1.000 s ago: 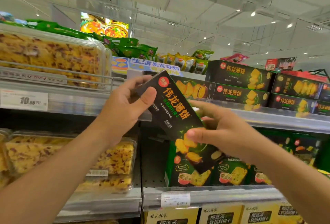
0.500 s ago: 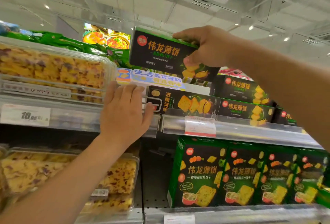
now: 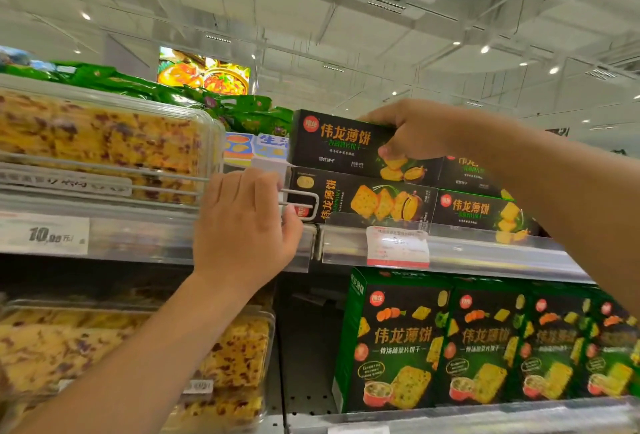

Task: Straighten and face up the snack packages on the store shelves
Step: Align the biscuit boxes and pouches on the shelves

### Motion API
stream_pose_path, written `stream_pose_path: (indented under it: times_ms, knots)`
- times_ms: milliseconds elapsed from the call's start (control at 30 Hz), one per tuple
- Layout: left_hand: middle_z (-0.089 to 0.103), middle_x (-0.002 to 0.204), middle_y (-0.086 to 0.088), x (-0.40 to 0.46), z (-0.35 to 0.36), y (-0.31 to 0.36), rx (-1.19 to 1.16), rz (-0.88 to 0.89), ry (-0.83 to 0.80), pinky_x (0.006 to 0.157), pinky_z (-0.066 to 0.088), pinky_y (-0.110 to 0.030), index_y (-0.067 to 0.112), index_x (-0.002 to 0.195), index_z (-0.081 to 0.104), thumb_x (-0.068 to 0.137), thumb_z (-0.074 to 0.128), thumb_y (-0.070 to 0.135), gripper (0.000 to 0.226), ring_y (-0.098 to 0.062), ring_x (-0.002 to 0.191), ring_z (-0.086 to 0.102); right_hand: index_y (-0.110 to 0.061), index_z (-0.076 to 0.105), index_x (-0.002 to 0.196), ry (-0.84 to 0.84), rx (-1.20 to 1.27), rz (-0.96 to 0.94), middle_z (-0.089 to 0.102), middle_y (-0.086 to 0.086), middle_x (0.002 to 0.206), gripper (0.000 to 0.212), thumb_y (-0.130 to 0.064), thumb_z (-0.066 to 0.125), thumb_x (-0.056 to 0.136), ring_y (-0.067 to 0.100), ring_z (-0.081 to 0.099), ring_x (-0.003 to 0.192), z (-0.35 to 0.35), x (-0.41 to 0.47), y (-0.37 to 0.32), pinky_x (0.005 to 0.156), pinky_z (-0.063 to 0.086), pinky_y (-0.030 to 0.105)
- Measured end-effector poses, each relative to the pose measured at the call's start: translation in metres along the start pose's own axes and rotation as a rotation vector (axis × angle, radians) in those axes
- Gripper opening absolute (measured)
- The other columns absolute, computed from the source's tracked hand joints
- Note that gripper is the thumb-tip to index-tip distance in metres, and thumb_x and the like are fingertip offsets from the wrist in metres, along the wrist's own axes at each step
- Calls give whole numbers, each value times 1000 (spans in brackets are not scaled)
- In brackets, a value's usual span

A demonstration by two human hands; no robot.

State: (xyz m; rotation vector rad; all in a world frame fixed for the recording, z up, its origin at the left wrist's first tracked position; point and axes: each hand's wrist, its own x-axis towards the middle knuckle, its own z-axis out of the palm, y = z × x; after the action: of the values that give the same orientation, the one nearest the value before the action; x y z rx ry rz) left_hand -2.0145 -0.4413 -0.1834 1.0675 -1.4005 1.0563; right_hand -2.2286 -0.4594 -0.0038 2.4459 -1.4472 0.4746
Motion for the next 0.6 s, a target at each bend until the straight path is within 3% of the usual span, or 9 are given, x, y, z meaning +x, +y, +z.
stream_pose_path:
  times_ms: [133,367,600]
  knots:
    - [53,90,-9,2,-4,2,56,-15,-87,80,39,-42,8,104,49,86,52,32,30,-28,84,49,-40,51,135,-19,-12,0,65,-7,104,50,-14,59,93,11,57,84,-1,-3,-2,66,40,27]
    - [49,83,-7,4,-6,2,117,10,-125,75,37,-40,10,97,53,88,47,32,24,-27,80,45,-35,54,133,-19,-39,-4,61,-13,92,46,-12,57,93,4,51,76,-4,-8,-8,62,37,23]
    - [48,84,-6,4,-7,1,137,-8,-174,76,37,-41,11,97,53,90,44,33,26,-26,80,43,-29,46,140,3,-57,22,57,-5,102,46,-15,54,96,15,52,86,5,-10,-11,67,38,27]
